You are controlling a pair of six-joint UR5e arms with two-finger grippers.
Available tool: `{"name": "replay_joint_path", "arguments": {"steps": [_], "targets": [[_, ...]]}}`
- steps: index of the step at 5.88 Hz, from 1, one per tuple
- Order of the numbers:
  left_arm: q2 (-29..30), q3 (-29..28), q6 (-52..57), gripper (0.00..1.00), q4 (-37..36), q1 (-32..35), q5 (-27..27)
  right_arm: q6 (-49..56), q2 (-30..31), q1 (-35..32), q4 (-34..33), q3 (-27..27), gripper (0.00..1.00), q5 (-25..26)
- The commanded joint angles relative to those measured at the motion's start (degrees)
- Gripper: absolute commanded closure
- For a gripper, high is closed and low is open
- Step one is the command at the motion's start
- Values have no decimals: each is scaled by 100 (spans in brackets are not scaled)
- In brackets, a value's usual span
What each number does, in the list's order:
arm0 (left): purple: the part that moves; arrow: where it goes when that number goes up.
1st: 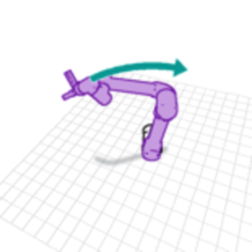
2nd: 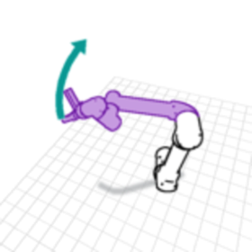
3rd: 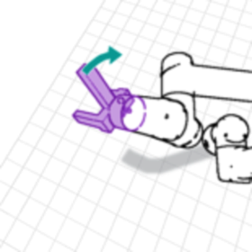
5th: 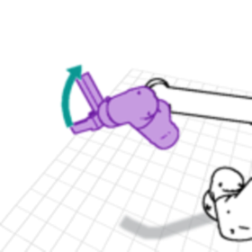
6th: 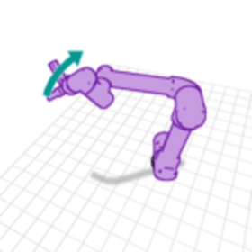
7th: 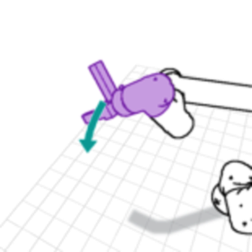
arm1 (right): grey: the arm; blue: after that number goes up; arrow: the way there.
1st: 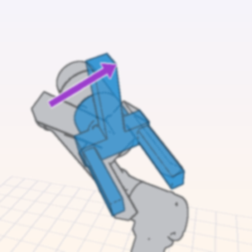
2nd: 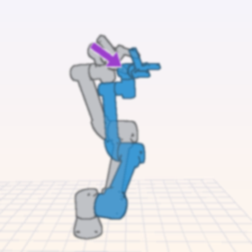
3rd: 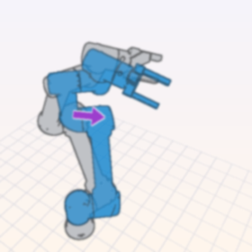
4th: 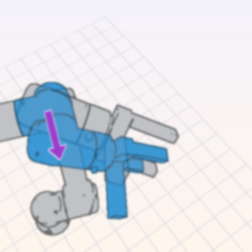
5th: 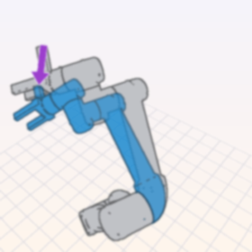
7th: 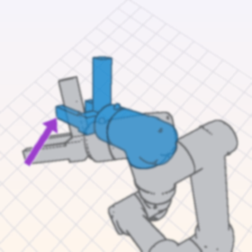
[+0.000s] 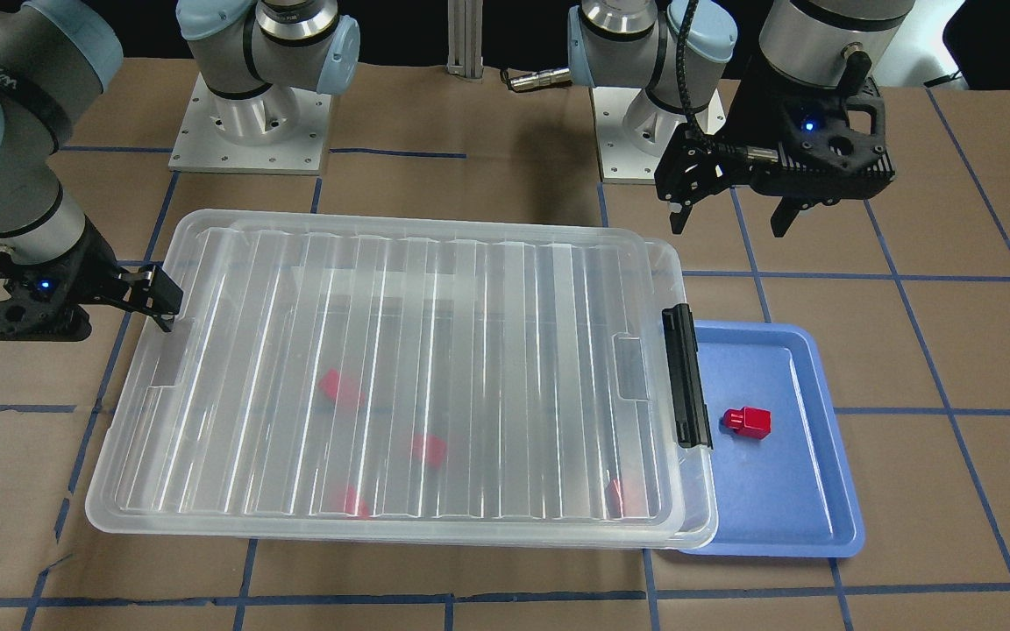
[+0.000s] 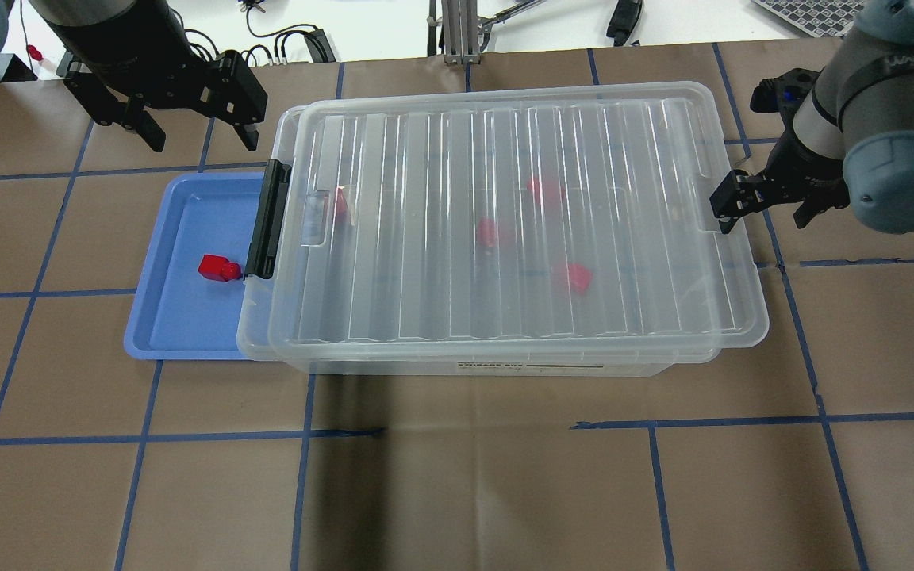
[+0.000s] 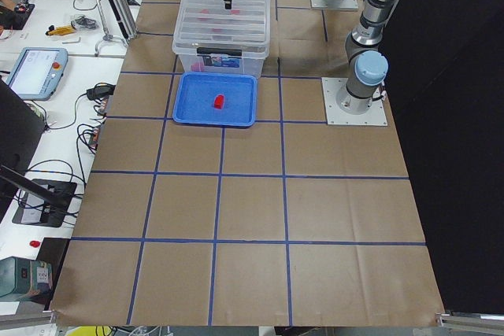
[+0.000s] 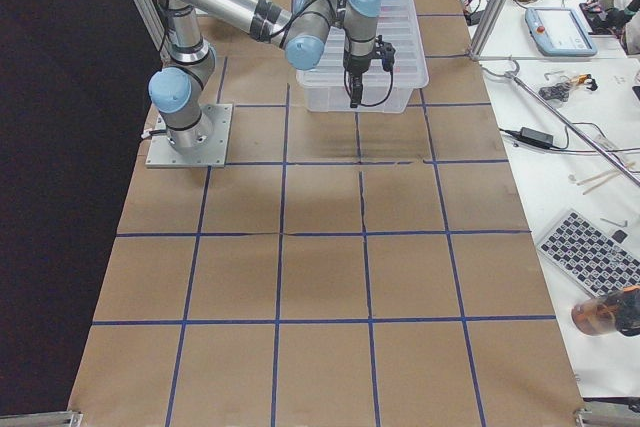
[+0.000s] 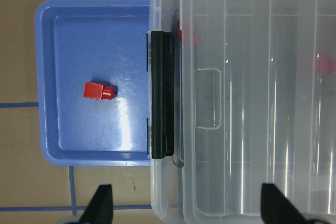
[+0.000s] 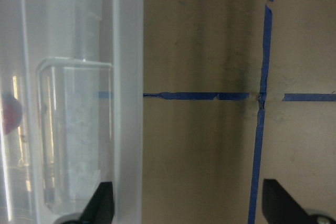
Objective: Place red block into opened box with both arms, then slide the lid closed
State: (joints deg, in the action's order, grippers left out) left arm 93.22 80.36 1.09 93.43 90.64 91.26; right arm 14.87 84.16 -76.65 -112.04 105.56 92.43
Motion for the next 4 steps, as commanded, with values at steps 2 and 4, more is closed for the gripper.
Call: {"name": "replay_joint_path", "arguments": {"steps": [2, 4], "targets": [[3, -11, 5, 2, 0, -20, -3, 374, -5, 210, -73, 0, 0, 188], [3, -2, 259, 2, 61, -29, 23, 725, -5, 482, -81, 0, 0, 188]]}}
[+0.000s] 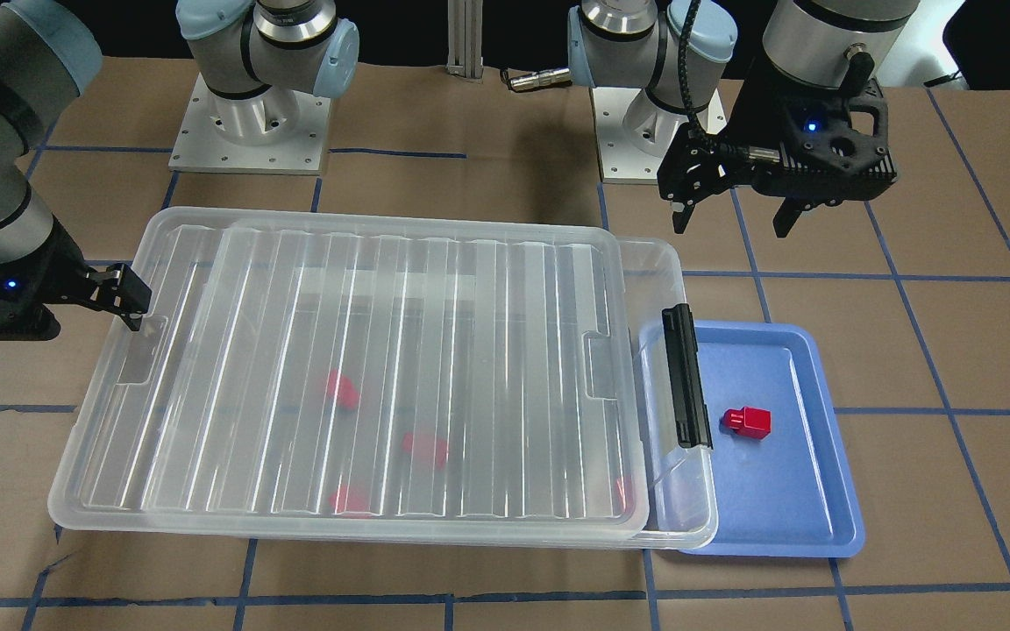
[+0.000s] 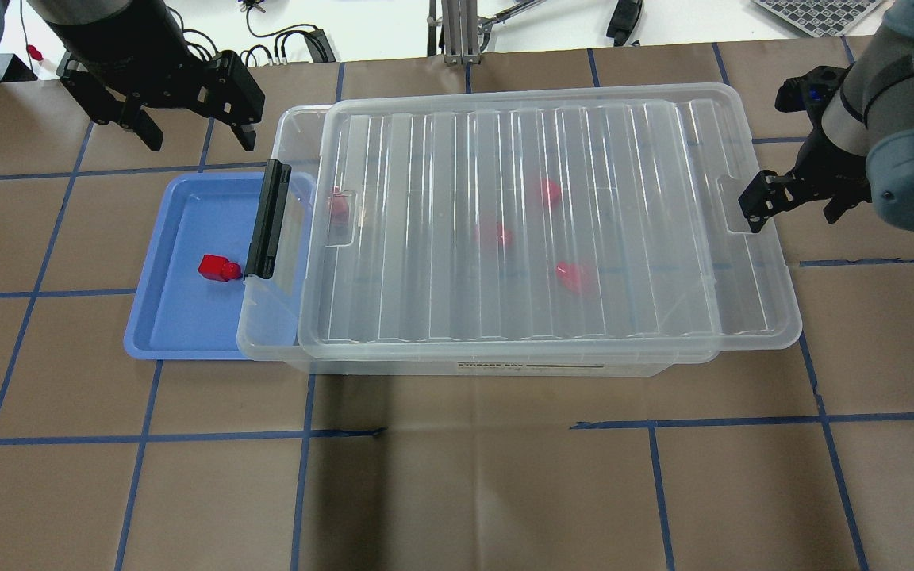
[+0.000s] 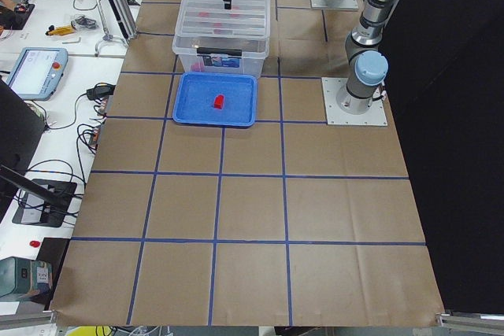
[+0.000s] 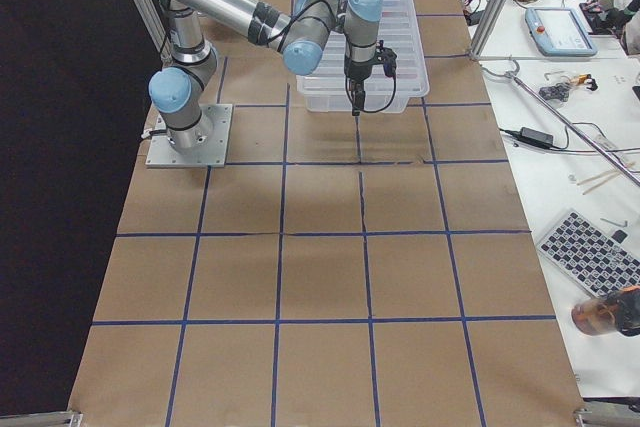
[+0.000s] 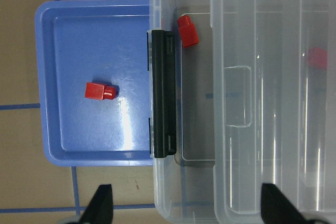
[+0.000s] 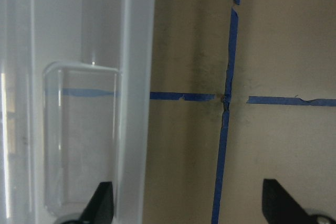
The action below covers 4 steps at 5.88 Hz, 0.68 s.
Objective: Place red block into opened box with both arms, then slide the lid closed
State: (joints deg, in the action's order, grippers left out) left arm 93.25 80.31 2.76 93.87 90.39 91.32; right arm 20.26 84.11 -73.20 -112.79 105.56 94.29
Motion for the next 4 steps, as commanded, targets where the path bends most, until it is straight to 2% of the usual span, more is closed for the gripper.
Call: {"name": "replay_joint_path", "arguments": {"steps": [1, 3, 4], "targets": [[-35, -15, 616, 2, 252, 22, 35, 441, 0, 322, -6, 0, 0, 1], [-9, 116, 2878, 2, 334, -108, 78, 881, -43, 647, -15, -9, 0, -7], [70, 125, 3802, 2, 316, -570, 87, 1135, -70, 823, -120, -9, 0, -8]]}}
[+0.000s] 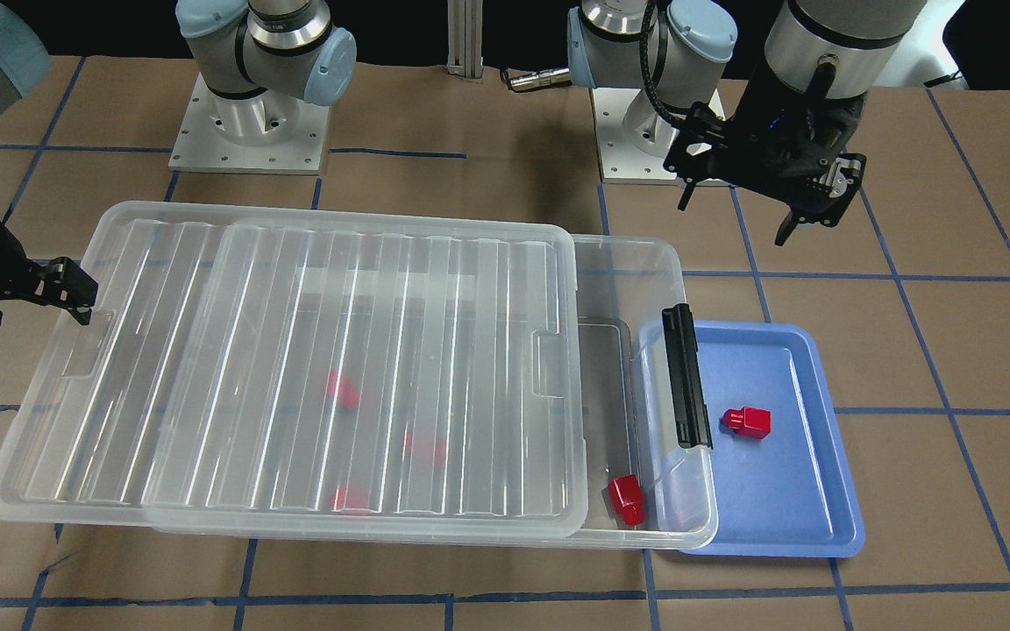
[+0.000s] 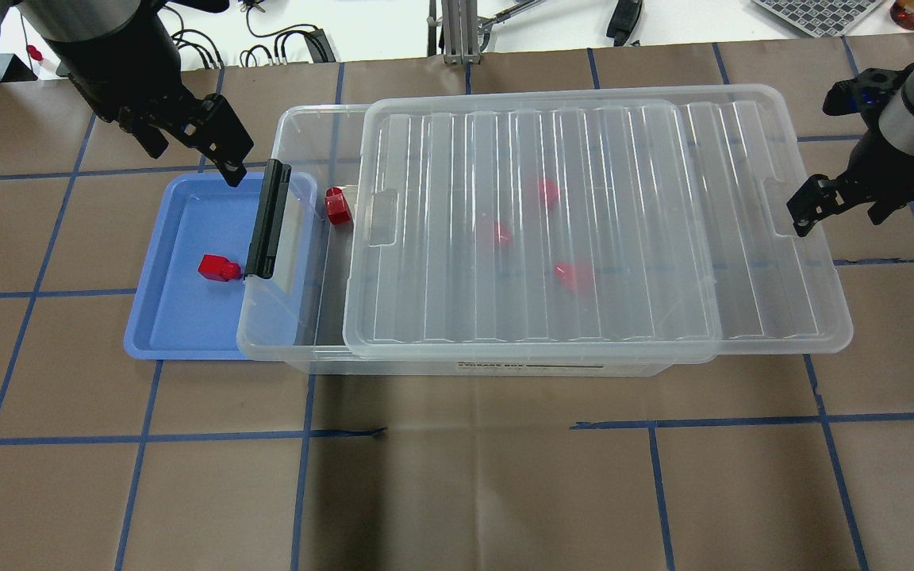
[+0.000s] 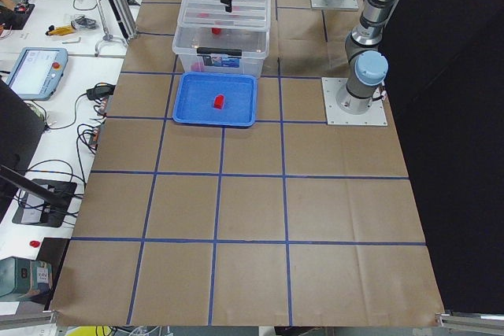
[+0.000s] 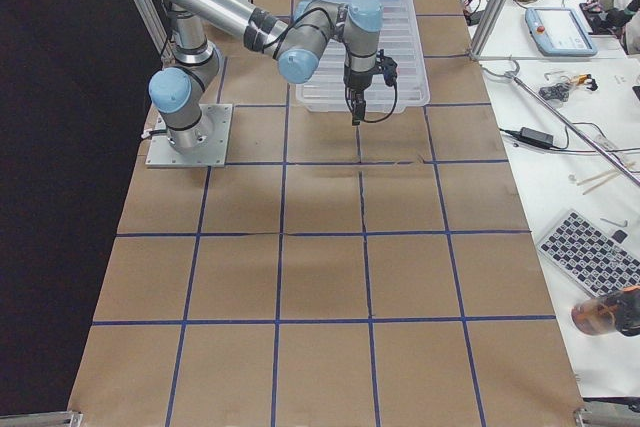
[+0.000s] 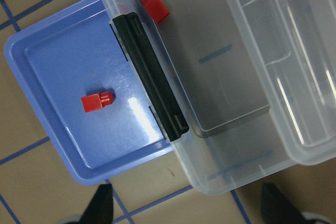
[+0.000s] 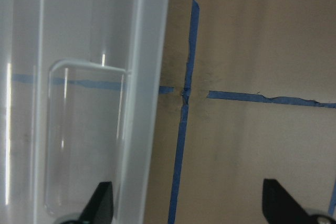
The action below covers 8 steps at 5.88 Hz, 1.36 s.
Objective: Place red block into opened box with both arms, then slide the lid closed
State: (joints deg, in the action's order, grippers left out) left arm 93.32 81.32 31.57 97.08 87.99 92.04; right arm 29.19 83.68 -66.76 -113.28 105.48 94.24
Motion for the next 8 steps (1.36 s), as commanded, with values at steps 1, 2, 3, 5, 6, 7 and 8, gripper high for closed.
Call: {"name": "replay_joint_path", "arguments": {"steps": [1, 2, 3, 5, 6, 7, 8], "targets": [[141, 50, 2052, 2, -5, -614, 7, 462, -88, 215, -228, -1, 0, 24], [342, 59, 2603, 2, -83, -669, 60, 551, -89, 390, -255, -1, 0, 7], [631, 59, 3514, 2, -354, -808, 69, 787, -89, 548, -256, -9, 0, 6], [853, 321, 5124, 2, -1169, -915, 51, 903, -89, 567, -334, -36, 0, 24], [854, 723, 5296, 2, -1722, -1028, 51, 1061, -89, 646, -465, -36, 0, 33], [898, 980, 5577, 2, -2293, -1073, 8, 1140, -89, 751, -466, -36, 0, 24], [1011, 1148, 5771, 3, -2708, -1082, -1, 1150, -89, 813, -467, -45, 0, 24]]}}
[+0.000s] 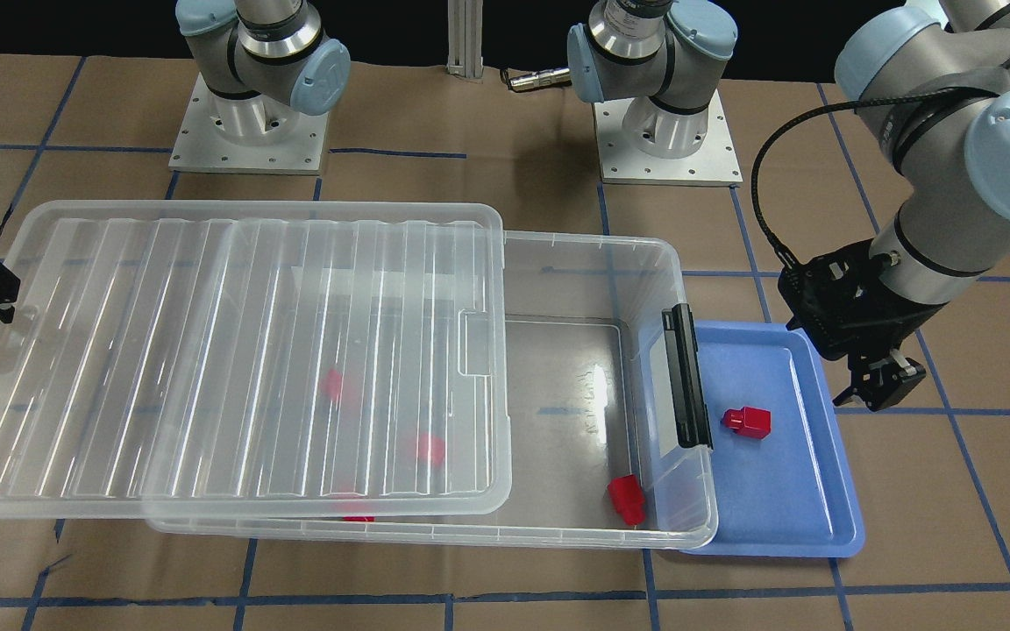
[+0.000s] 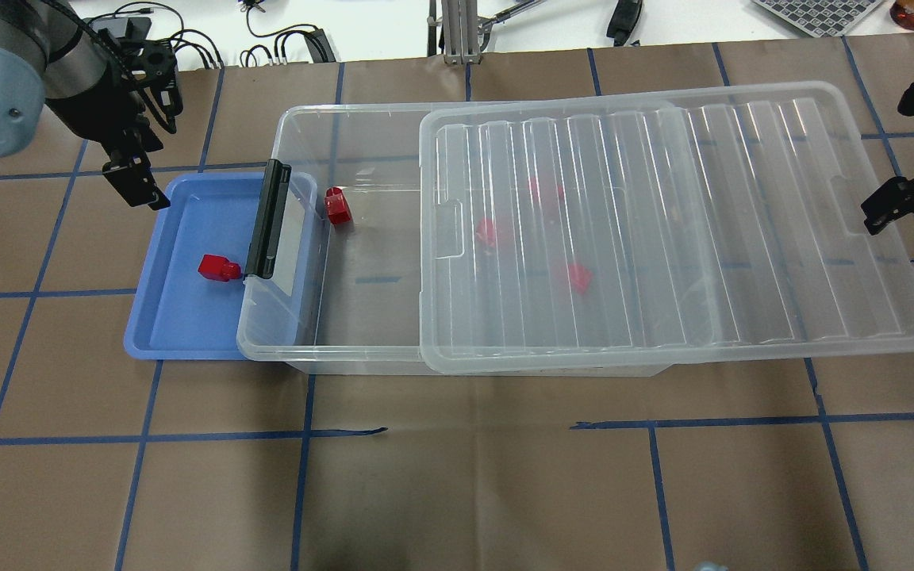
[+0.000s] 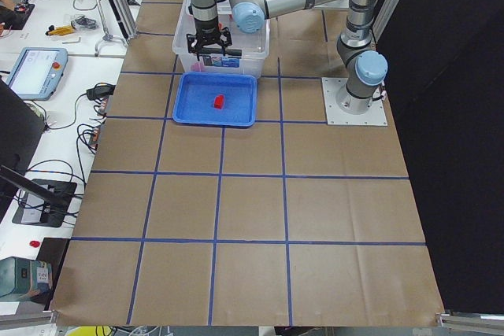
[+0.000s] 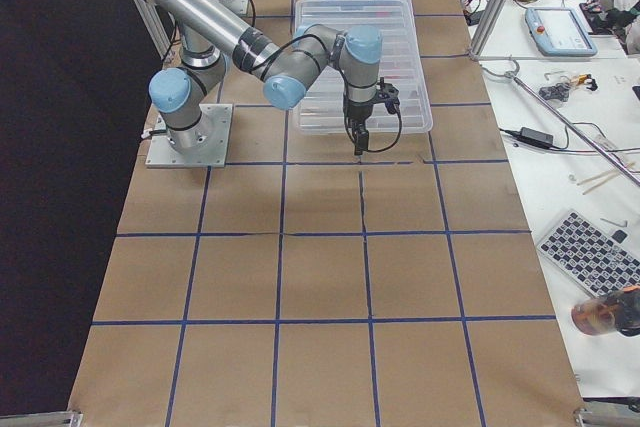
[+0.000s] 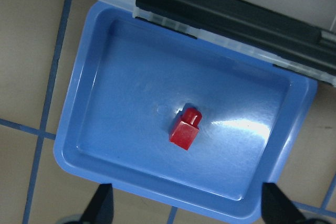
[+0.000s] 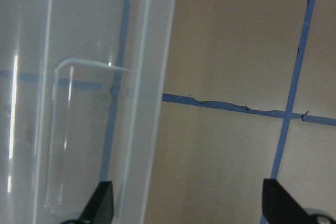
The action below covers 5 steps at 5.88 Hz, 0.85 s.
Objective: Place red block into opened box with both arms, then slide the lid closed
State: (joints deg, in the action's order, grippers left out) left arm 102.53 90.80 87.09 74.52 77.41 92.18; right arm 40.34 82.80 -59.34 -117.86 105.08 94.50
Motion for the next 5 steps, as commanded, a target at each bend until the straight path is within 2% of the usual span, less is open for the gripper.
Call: {"name": "replay_joint_path", "arguments": {"steps": [1, 3, 5], "targets": [[240, 340, 456, 3, -664, -24, -7, 27, 8, 72, -9, -31, 0, 7], [565, 709, 615, 3, -1052, -181, -208, -52, 218, 54, 53, -162, 0, 25], [915, 912, 1709, 2, -1114, -305, -210, -201, 377, -33, 149, -348, 0, -2]]}}
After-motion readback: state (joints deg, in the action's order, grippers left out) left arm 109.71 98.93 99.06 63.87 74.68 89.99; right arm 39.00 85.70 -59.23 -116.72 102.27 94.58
